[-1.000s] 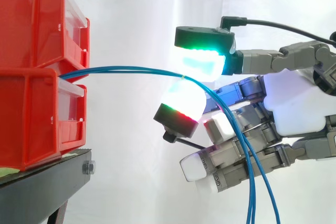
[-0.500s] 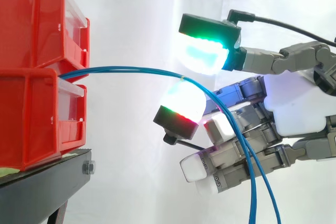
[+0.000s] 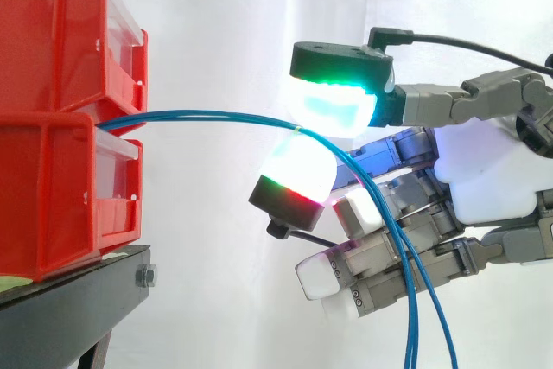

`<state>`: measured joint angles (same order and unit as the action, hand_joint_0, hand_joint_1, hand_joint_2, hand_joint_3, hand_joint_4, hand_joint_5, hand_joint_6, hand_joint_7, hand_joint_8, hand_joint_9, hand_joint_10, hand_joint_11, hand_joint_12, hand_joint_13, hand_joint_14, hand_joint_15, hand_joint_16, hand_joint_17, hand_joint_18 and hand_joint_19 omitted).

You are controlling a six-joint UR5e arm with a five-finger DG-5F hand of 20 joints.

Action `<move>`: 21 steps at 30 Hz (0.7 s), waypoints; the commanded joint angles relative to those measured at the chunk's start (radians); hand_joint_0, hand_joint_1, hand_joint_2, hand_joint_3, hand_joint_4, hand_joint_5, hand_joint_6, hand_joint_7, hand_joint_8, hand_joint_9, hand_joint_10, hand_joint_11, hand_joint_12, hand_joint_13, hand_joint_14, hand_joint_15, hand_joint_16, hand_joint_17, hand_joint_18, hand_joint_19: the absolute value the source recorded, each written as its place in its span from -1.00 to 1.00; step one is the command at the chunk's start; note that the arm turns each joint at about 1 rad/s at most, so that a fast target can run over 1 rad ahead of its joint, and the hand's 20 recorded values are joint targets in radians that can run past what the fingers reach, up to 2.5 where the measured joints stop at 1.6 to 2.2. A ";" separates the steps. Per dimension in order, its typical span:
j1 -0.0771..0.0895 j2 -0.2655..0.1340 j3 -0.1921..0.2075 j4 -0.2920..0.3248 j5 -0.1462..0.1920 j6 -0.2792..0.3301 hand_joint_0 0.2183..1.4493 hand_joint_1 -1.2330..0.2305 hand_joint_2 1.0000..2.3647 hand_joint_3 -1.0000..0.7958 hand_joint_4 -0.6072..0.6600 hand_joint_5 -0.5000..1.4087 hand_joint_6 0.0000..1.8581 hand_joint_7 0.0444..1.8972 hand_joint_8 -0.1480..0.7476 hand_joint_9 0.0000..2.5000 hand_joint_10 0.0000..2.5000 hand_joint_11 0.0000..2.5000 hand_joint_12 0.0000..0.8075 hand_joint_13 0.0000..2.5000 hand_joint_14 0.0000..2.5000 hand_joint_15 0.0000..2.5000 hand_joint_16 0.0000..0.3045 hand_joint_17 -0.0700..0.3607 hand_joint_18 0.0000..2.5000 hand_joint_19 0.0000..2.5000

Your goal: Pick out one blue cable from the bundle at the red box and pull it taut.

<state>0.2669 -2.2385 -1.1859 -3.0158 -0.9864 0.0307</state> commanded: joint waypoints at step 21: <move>0.000 -0.001 0.000 0.000 0.002 0.000 -0.40 -0.34 -0.98 -0.09 0.07 -0.62 -0.03 0.07 0.04 -0.08 -0.99 -0.47 -0.49 -0.32 -0.99 -0.69 -0.88 -0.48 -0.66 -0.62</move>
<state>0.2670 -2.2385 -1.1858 -3.0158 -0.9848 0.0307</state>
